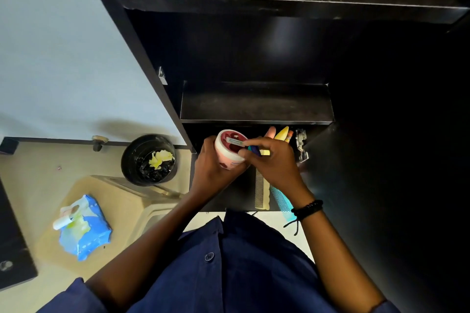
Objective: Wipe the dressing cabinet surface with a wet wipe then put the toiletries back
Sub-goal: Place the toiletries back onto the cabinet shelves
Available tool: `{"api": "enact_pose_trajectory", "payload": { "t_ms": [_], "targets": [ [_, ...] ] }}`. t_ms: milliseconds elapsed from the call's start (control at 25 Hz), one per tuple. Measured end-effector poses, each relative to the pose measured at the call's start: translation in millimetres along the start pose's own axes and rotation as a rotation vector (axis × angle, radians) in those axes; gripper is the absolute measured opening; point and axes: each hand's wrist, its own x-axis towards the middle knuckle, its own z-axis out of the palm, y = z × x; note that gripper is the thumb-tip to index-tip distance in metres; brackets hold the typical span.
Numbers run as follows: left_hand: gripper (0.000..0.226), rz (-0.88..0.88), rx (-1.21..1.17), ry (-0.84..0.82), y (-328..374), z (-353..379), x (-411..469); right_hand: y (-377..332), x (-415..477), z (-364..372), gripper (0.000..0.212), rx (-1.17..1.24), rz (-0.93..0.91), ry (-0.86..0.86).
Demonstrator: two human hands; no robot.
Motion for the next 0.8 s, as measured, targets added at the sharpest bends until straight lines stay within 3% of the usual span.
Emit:
{"api": "enact_pose_trajectory", "payload": {
  "t_ms": [80,280,360,480,640,800],
  "targets": [
    [0.079,0.051,-0.004,0.081,8,-8,0,0,7,-2,0.01,0.053,-0.035,0.026],
    [0.083,0.175,-0.034,0.245,32,-27,17,-31,28,2,0.027,0.153,0.083,-0.039],
    [0.087,0.17,-0.037,0.269,35,-32,28,-48,40,3,0.036,0.191,0.142,-0.113],
    [0.092,0.105,-0.031,0.279,35,-34,43,-63,61,6,0.029,0.177,0.156,-0.157],
    [0.087,0.04,0.046,0.273,36,-36,49,-68,80,21,0.031,0.089,0.074,-0.02],
    [0.064,0.083,0.229,0.326,40,-44,47,-71,88,34,0.028,0.061,0.079,0.091]
  ]
}}
